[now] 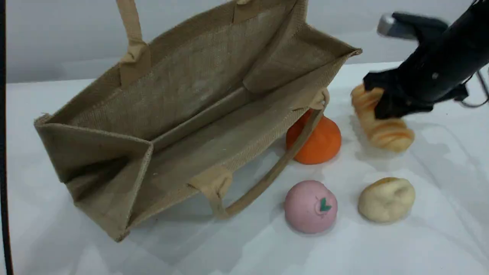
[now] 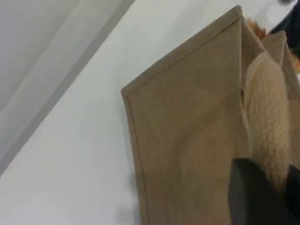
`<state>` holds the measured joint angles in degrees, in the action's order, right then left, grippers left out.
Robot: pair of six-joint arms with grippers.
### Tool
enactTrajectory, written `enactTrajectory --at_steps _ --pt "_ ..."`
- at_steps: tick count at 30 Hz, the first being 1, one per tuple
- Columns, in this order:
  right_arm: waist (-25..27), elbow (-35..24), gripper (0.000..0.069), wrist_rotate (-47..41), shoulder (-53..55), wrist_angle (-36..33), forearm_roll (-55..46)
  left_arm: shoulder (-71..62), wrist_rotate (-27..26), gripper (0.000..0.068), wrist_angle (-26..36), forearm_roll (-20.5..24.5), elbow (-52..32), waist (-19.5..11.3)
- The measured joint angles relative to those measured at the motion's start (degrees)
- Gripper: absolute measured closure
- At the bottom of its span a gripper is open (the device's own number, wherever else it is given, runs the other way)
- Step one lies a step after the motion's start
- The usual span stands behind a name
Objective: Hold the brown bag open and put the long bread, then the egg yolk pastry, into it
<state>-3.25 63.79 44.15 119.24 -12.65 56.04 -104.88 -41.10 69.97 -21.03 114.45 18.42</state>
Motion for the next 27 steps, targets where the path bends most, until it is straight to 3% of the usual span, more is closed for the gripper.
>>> enactTrajectory --at_steps 5,11,21,27 --pt "5.4 0.0 0.0636 -1.2 -4.7 -1.8 -2.5 0.0 0.0 0.0587 0.0 0.0 0.0 0.0" --pt "9.7 0.0 0.0642 0.0 -11.6 -12.0 -4.2 0.0 -0.2 0.0587 0.0 0.0 0.0 0.0" --pt "4.4 0.0 0.0645 2.6 -24.1 -29.5 -4.0 0.0 -0.5 0.0587 0.0 0.4 0.0 0.0" --pt "-4.2 -0.1 0.0645 2.5 -23.9 -30.1 -3.8 0.0 -0.7 0.0587 0.0 0.5 0.0 0.0"
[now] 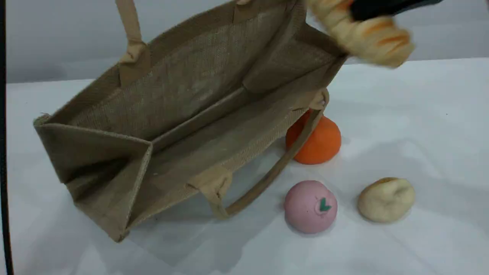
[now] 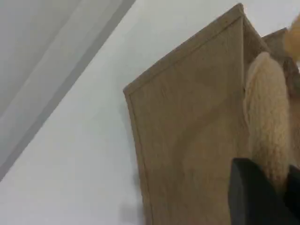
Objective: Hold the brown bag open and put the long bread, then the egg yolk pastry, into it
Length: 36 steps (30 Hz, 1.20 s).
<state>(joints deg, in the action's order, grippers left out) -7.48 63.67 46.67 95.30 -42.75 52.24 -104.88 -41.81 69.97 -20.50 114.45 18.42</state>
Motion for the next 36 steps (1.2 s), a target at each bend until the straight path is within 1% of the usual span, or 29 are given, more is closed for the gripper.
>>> enactTrajectory --at_steps 2,5,8,10,16,21,23,25,30,32,34,36 --pt "-3.2 -0.3 0.0645 -0.1 0.7 0.6 0.7 0.0 0.1 0.0587 0.0 0.0 0.0 0.0" --pt "-8.3 -0.7 0.0645 -0.1 2.4 4.2 1.8 0.0 0.2 0.0587 0.0 0.0 0.0 0.0" --pt "-11.9 -0.7 0.0645 -0.1 4.9 7.1 4.5 0.0 0.4 0.0587 0.0 0.0 0.0 0.0" --pt "-13.1 -0.3 0.0645 -0.1 6.8 7.4 6.8 0.0 0.6 0.0587 0.0 0.0 0.0 0.0" --pt "-14.4 -0.3 0.0645 -2.1 10.2 8.3 17.3 0.0 1.8 0.0587 0.0 -0.5 0.0 0.0" --pt "-15.5 -0.3 0.0645 -2.5 11.6 12.1 23.2 0.0 1.8 0.0587 0.0 -0.8 0.0 0.0" --pt "-15.8 -0.2 0.0645 -2.5 12.6 12.5 25.8 0.0 1.8 0.0587 0.0 -0.9 0.0 0.1" --pt "-16.7 0.6 0.0645 -2.6 13.9 13.5 27.4 0.0 1.8 0.0587 0.0 -0.9 0.0 0.1" --pt "-18.7 3.9 0.0645 -2.2 17.1 14.1 27.5 0.0 1.8 0.0587 -0.1 -0.9 0.0 0.1" --pt "-19.0 5.1 0.0630 -0.5 17.6 14.0 27.2 0.0 1.8 0.0587 -0.1 -0.9 0.0 0.1" --pt "-19.3 5.6 0.0601 1.1 17.5 13.9 27.3 -0.1 1.8 0.0587 -0.1 -1.0 0.0 0.1" --pt "-19.3 5.9 0.0545 2.8 17.4 13.9 27.3 -0.1 1.9 0.0587 0.0 -1.4 0.0 0.1"
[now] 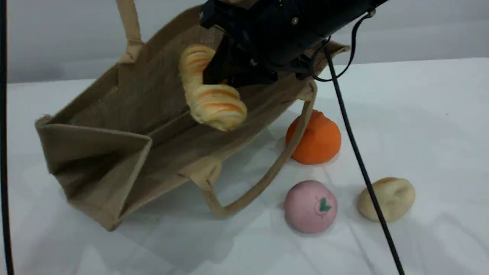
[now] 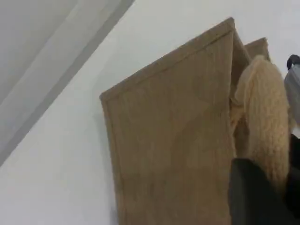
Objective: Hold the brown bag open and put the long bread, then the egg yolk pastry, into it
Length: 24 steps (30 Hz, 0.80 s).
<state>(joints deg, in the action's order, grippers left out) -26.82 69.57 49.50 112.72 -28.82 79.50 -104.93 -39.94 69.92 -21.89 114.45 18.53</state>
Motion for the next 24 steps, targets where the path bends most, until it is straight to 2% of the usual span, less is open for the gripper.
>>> enactTrajectory --at_steps 6,9,13,18,24 --pt "-0.1 0.0 0.0314 2.3 -0.1 -0.1 0.1 0.0 0.0 0.0587 0.1 -0.9 0.0 0.0" --pt "-0.1 0.0 0.0241 2.3 -0.5 -1.3 -0.4 0.0 0.0 0.0587 0.1 -0.9 0.0 0.0" --pt "1.7 0.0 0.0218 1.4 -3.1 -4.8 -4.8 0.0 0.0 0.0587 0.1 -0.8 0.0 0.0" --pt "6.4 0.0 0.0216 -4.0 -8.4 -12.2 -16.0 0.0 0.0 0.0587 0.1 -0.8 0.0 0.0" --pt "12.0 -1.0 0.0216 -16.4 -11.0 -15.8 -33.4 0.0 -0.1 0.0587 0.1 -0.6 0.0 0.0"
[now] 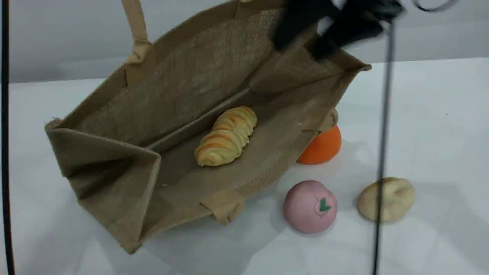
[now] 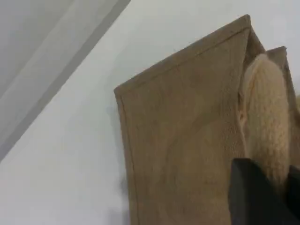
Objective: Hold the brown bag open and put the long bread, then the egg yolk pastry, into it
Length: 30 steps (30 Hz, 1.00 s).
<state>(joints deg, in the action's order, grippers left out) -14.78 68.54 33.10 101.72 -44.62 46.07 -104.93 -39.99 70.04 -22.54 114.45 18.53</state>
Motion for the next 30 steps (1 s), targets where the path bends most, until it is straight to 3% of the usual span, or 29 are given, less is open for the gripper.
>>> enactTrajectory --at_steps 6,10,15,19,30 --pt "1.8 -6.7 0.0216 -14.4 0.1 4.3 -17.6 0.0 0.0 0.0587 -0.1 0.0 0.0 0.0" --pt "1.8 -12.3 0.0216 -19.9 0.2 9.9 -23.6 0.0 0.0 0.0587 -0.1 0.0 0.0 0.0" --pt "1.8 -17.7 0.0216 -20.0 0.9 17.8 -23.9 0.0 0.0 0.0587 -0.1 0.0 0.0 0.0" --pt "1.7 -17.9 0.0216 -20.0 4.0 20.3 -23.9 0.0 0.0 0.0587 -0.1 0.0 0.0 0.0" --pt "1.7 -17.8 0.0214 -15.9 12.3 21.5 -18.2 0.0 0.0 0.0587 -0.1 0.0 0.0 0.0"
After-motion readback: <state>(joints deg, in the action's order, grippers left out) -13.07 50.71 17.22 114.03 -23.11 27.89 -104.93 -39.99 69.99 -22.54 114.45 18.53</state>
